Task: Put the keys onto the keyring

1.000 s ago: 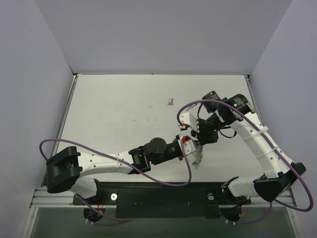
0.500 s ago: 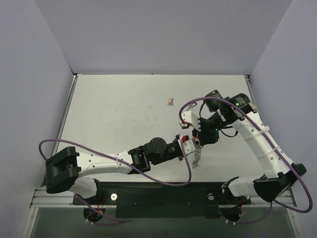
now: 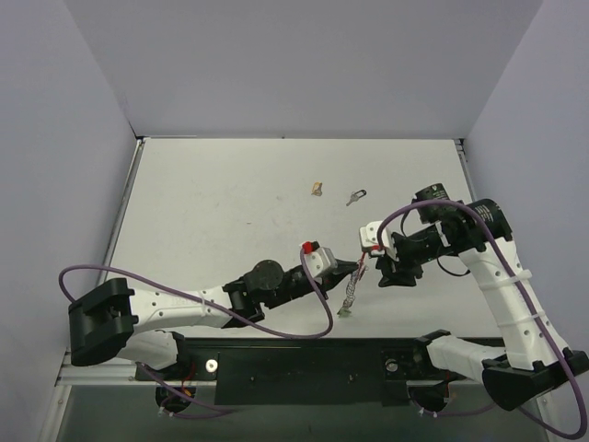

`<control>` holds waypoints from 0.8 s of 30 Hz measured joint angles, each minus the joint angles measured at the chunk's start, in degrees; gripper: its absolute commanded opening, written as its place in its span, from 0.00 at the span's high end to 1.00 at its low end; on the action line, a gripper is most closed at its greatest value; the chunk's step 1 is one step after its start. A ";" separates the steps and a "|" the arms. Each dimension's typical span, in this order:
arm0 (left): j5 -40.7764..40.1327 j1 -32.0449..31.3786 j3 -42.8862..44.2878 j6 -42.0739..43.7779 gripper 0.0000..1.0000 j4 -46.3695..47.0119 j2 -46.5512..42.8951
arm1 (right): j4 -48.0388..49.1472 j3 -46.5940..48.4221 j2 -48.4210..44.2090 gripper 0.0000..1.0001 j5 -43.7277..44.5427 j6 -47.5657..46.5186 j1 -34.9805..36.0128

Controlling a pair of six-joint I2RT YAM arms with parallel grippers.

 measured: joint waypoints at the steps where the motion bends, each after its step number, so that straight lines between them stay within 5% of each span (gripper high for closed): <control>1: 0.22 0.44 -0.76 -1.53 1.00 1.44 -0.35 | -0.22 -0.70 -0.57 0.63 -0.90 -1.05 0.00; 11: 2.40 2.49 -3.91 -11.74 1.00 11.47 -0.68 | 0.52 -1.22 -0.28 0.63 -7.28 -3.72 -0.02; 24: 3.63 2.73 -4.13 -13.90 1.00 13.99 -0.68 | 5.64 0.11 -2.54 0.64 -7.32 7.28 -1.70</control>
